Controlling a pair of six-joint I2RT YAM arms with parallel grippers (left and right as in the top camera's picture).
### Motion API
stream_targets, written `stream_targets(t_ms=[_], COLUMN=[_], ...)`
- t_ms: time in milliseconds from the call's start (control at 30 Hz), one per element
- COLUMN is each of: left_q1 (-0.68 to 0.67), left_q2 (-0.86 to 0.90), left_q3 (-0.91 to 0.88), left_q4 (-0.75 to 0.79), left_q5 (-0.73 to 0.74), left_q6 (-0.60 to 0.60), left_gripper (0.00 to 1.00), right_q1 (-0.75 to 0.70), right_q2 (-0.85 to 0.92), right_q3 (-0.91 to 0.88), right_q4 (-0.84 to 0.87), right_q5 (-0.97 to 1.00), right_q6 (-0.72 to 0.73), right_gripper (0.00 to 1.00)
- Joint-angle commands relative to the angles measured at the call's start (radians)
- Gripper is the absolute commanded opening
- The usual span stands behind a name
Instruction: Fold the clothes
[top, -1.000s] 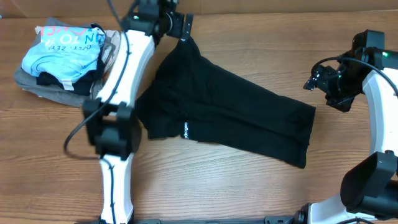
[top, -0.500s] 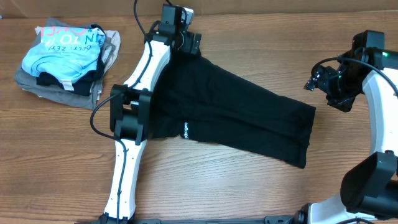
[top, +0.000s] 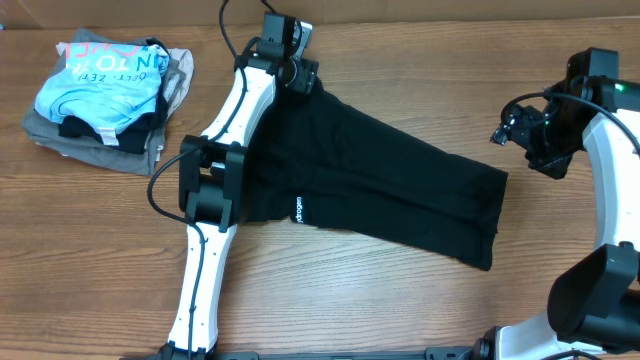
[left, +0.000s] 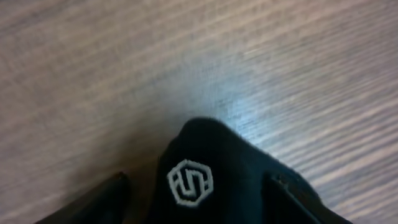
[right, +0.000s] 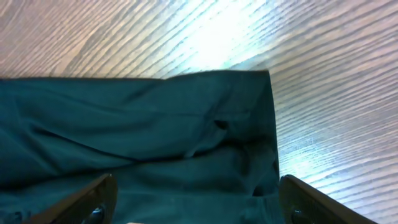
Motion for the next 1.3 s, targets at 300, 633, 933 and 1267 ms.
stream_targets(t_ms=[300, 633, 933, 1267], left_q1=[0.030, 0.050, 0.041, 0.041], left_q2=[-0.064, -0.257, -0.263, -0.263], left_q3=[0.041, 0.041, 0.040, 0.040], left_q4=[-0.229, -0.389, -0.423, -0.417], left_q5=[-0.006, -0.009, -0.041, -0.042], left_q6=[-0.057, -0.111, -0.111, -0.110], left_gripper=[0.04, 0.04, 0.04, 0.04], right_q1=[0.003, 0.063, 0.137, 0.137], right_q2=[-0.006, 0.081, 0.096, 0.099], right_q3=[-0.048, -0.120, -0.275, -0.425], right_q4=[0.113, 0.159, 0.353, 0.526], right_q5=[0.009, -0.018, -0.009, 0.043], right_q6=[-0.001, 0.026, 0.125, 0.195], right_gripper=[0.84, 0.68, 0.65, 0.65])
